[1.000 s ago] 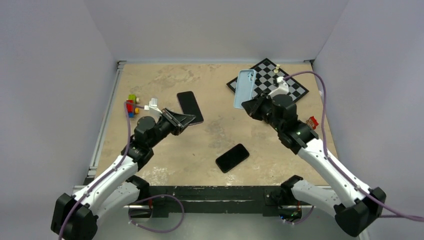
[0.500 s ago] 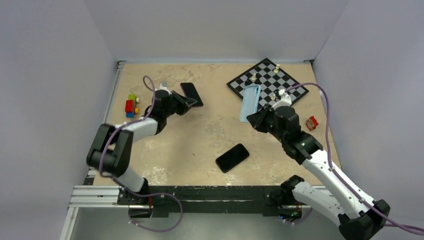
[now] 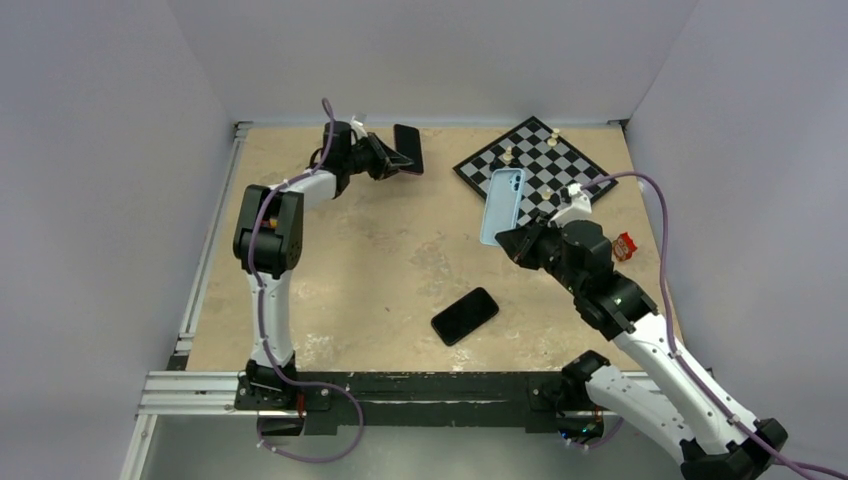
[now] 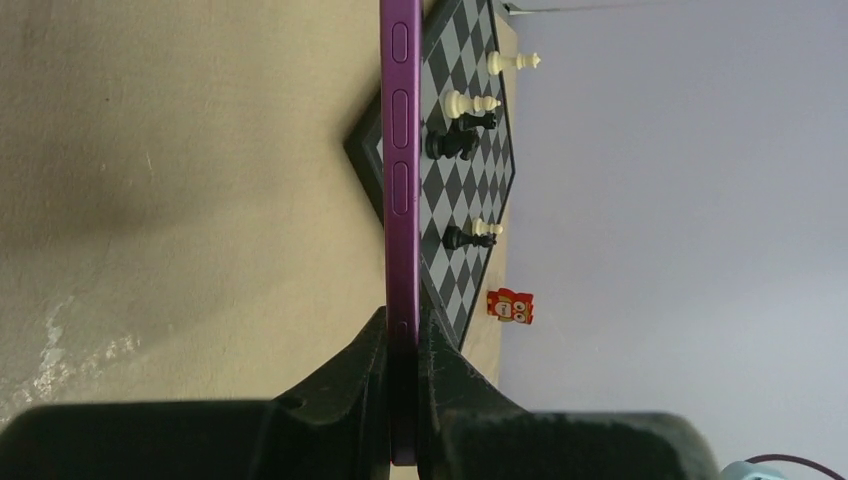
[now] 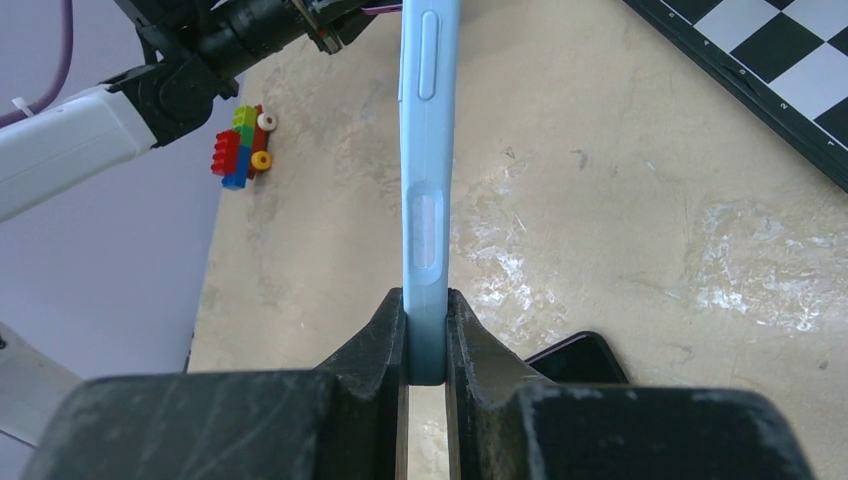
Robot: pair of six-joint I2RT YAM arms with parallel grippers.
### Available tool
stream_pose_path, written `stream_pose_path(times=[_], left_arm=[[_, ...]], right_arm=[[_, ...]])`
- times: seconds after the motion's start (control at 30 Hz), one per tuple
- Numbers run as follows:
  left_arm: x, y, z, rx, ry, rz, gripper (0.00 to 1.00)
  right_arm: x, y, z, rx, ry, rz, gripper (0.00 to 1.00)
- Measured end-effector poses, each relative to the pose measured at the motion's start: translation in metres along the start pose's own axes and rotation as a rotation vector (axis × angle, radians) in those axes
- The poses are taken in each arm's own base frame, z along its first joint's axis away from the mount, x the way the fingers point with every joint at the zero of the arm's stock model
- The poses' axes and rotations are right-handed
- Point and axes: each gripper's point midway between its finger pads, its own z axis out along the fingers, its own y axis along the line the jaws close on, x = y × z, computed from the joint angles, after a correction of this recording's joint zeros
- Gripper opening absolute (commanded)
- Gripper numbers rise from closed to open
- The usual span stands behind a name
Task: Take the phone out of the phone case
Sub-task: Place the phone at the center of the board, then place the phone case at the center of the board.
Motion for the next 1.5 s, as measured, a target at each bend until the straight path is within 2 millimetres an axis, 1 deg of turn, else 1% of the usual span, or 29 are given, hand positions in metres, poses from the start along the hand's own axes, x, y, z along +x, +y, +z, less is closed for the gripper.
stream_pose_path(times=[0.07,0.17,0.23,0.3,0.37,0.43,0.47,0.5,0.53,0.6,0.63,0.73,0.8,0.83,0.9,0.97,1.03,1.1,1.17,1.23,1.3,1.37,1.43,1.47,1.5], left_arm=[[-0.003,-0.003,0.002,-0.006,0.012,0.023,0.00],[-0.006,0.003,0.007,-0.039,0.030,0.034,0.00],[-0.009,0.014,0.017,-0.081,0.052,0.024,0.01],[-0.010,0.030,0.025,-0.127,0.073,0.011,0.02],[-0.007,0.049,0.030,-0.177,0.092,-0.011,0.03],[0.000,0.066,0.029,-0.231,0.114,-0.044,0.03],[0.003,0.070,0.029,-0.237,0.128,-0.046,0.03],[0.002,0.068,0.029,-0.236,0.130,-0.041,0.03],[0.000,0.066,0.029,-0.241,0.130,-0.041,0.06],[-0.001,0.064,0.027,-0.261,0.132,-0.043,0.16],[-0.001,0.066,0.026,-0.274,0.133,-0.047,0.24],[0.001,0.072,0.023,-0.310,0.137,-0.045,0.48],[0.004,0.081,0.019,-0.355,0.139,-0.056,0.67],[0.006,0.085,0.017,-0.377,0.144,-0.064,0.74],[0.004,0.081,0.015,-0.380,0.143,-0.057,0.86],[-0.001,0.077,0.009,-0.411,0.129,-0.022,0.91],[-0.003,0.079,-0.003,-0.469,0.118,0.010,0.95],[-0.006,0.080,-0.017,-0.524,0.100,0.043,0.96],[-0.008,0.078,-0.044,-0.599,0.073,0.086,0.96],[-0.009,0.065,-0.075,-0.655,0.033,0.131,0.96],[-0.007,0.041,-0.104,-0.656,-0.009,0.186,0.96],[-0.001,0.013,-0.135,-0.627,-0.059,0.243,0.96],[0.011,-0.013,-0.157,-0.587,-0.090,0.292,0.96],[0.017,-0.026,-0.165,-0.562,-0.103,0.317,0.96],[0.023,-0.039,-0.171,-0.538,-0.111,0.343,0.95]], right_arm=[[-0.001,0.001,-0.002,-0.005,-0.006,0.007,0.00],[-0.001,0.001,-0.002,-0.004,-0.006,0.017,0.00],[-0.001,0.000,-0.001,0.003,-0.003,0.020,0.00],[0.001,-0.002,0.001,0.016,0.004,0.024,0.00],[0.002,-0.005,0.002,0.039,0.008,0.028,0.00],[0.001,-0.008,0.002,0.054,0.004,0.036,0.00],[0.000,-0.008,0.001,0.058,0.001,0.040,0.00],[-0.001,-0.008,0.000,0.059,-0.007,0.048,0.00],[-0.003,-0.007,-0.001,0.058,-0.014,0.056,0.00],[-0.006,-0.004,-0.005,0.043,-0.030,0.075,0.00],[-0.008,-0.003,-0.007,0.033,-0.040,0.082,0.00],[-0.010,-0.001,-0.013,0.016,-0.055,0.094,0.00],[-0.011,0.001,-0.015,0.008,-0.056,0.094,0.00],[-0.010,0.001,-0.015,0.006,-0.052,0.094,0.00],[-0.006,0.001,-0.016,0.003,-0.034,0.087,0.00],[-0.003,0.000,-0.016,0.005,-0.016,0.076,0.00],[0.002,0.000,-0.015,0.012,0.018,0.056,0.00],[0.006,-0.002,-0.013,0.027,0.049,0.038,0.00],[0.013,-0.004,-0.008,0.036,0.087,0.025,0.00],[0.024,-0.005,-0.004,0.036,0.127,0.022,0.00],[0.040,-0.005,0.000,0.014,0.172,0.021,0.00],[0.070,-0.002,0.006,-0.022,0.246,0.024,0.00],[0.110,0.005,0.010,-0.063,0.348,0.024,0.00],[0.128,0.009,0.011,-0.077,0.392,0.023,0.00],[0.153,0.016,0.012,-0.095,0.453,0.016,0.00]])
